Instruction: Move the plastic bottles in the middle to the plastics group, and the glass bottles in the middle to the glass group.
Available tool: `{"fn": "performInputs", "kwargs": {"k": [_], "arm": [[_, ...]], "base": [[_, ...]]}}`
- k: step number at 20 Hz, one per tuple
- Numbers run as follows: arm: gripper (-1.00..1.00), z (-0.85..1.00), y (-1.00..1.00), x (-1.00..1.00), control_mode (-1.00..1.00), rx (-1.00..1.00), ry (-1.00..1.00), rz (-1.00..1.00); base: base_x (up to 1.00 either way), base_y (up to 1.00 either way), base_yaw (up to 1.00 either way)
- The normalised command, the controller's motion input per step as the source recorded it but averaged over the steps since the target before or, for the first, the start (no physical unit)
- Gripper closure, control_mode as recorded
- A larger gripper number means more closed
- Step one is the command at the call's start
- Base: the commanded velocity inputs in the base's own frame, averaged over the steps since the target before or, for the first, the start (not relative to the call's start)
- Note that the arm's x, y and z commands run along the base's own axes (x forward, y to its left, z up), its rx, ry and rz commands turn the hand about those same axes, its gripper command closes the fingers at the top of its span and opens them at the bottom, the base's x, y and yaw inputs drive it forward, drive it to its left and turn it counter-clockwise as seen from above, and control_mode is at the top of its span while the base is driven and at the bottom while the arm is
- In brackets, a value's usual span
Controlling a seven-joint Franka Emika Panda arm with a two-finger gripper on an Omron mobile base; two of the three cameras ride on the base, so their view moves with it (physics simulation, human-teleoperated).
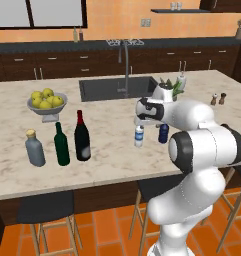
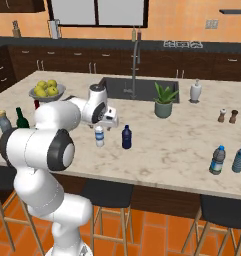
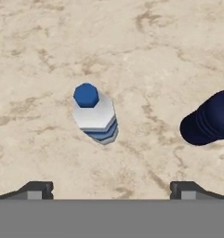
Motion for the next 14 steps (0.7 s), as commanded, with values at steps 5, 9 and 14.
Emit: {"fn": "performInputs", "kwargs": {"k": [5, 9, 14], "arm": [[-1.00, -0.13, 0.18, 0.09, -1.00, 0.00, -0.04, 0.00], [-1.00, -0.09, 0.00, 0.22, -1.00, -0.03, -0.08, -0.02], [-1.00, -0.07, 0.06, 0.14, -1.00, -0.01, -0.04, -0.02]], "base": [[0.00, 0.00, 0.00], [0.00, 0.00, 0.00], [0.00, 0.00, 0.00]]}}
